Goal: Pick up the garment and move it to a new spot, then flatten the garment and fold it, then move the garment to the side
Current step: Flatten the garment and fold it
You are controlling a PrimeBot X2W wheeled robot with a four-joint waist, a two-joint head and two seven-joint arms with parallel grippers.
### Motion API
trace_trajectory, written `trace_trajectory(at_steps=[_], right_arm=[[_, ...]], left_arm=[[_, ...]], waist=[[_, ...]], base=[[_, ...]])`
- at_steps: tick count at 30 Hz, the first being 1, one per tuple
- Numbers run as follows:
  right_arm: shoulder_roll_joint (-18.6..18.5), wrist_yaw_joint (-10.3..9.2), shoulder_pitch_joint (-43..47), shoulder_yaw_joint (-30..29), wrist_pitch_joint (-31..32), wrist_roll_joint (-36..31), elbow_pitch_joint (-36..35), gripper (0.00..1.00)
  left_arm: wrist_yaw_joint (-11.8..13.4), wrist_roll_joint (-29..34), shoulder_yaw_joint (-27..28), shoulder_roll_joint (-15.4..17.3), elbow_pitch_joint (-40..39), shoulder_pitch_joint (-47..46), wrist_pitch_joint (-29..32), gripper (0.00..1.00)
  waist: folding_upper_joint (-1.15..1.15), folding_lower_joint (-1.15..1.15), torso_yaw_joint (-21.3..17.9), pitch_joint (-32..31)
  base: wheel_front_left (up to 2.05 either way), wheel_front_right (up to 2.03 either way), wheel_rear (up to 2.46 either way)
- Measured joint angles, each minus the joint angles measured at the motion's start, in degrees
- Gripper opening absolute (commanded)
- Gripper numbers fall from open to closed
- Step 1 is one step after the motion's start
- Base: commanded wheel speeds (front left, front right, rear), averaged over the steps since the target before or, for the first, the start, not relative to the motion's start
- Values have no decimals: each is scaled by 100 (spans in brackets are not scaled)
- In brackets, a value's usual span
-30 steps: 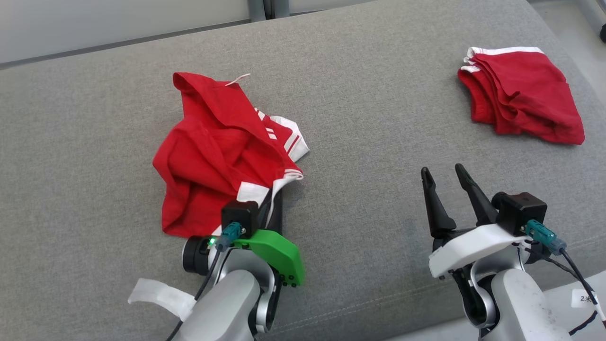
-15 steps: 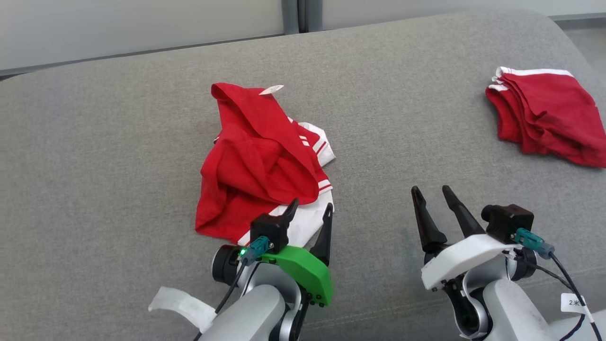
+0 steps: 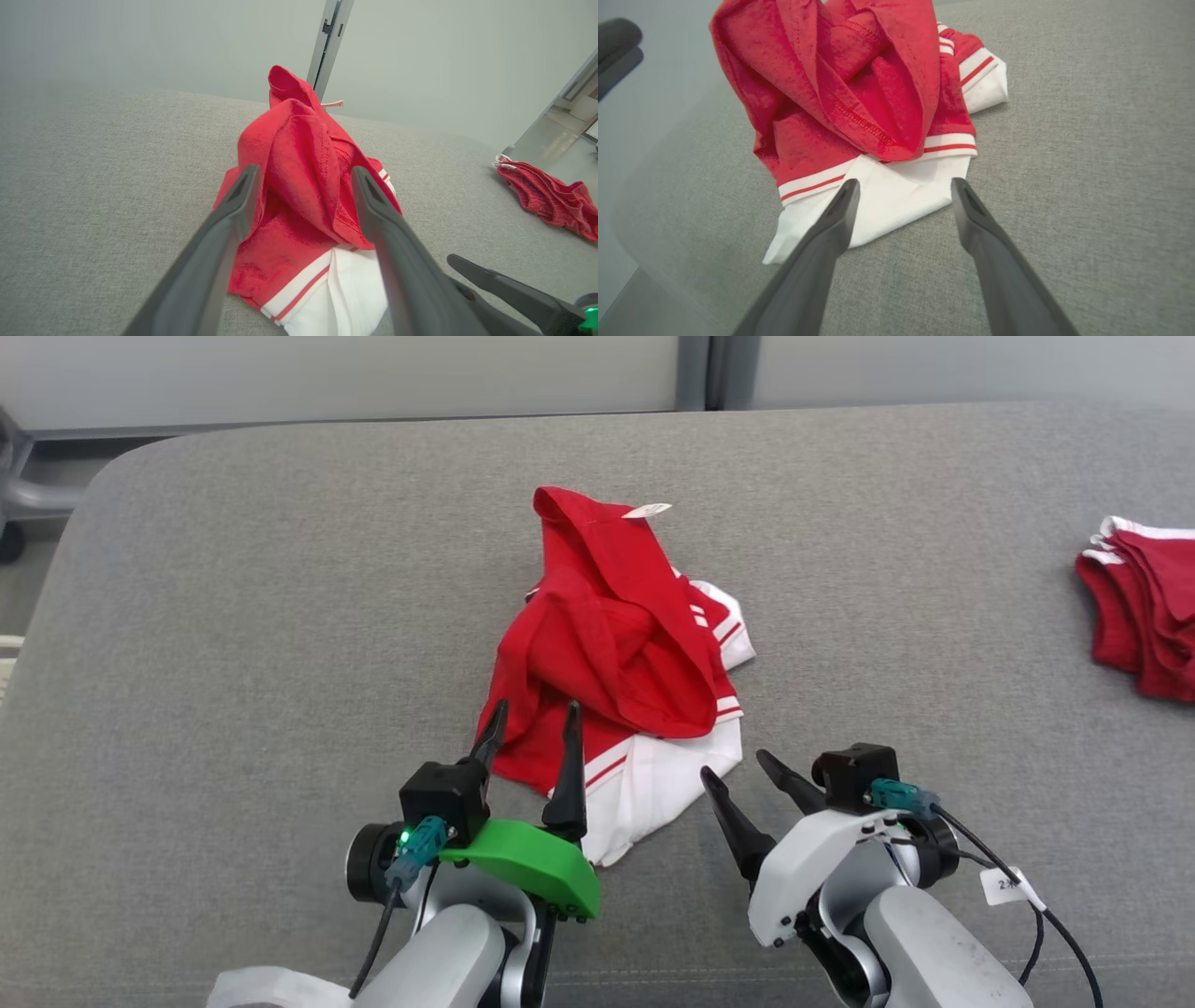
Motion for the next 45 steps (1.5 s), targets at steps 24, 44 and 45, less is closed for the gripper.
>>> trace_trajectory(at_steps=[24, 44, 45], right_arm=[[-500, -1, -1064, 641, 776, 426, 1363, 100], [-1026, 2, -1236, 1427, 416, 893, 1258, 0], [-1058, 2, -1256, 1393, 361, 892, 1272, 0]], left_arm=[[-225, 385, 577, -272, -219, 332, -1, 100], [-278, 533, 781, -297, -124, 344, -1, 100], [-288, 538, 791, -297, -120, 346, -1, 100]], waist=[[0, 0, 954, 265], [0, 0, 576, 283], [0, 0, 553, 280]], base=[[0, 0, 0], [0, 0, 0], [0, 0, 0]])
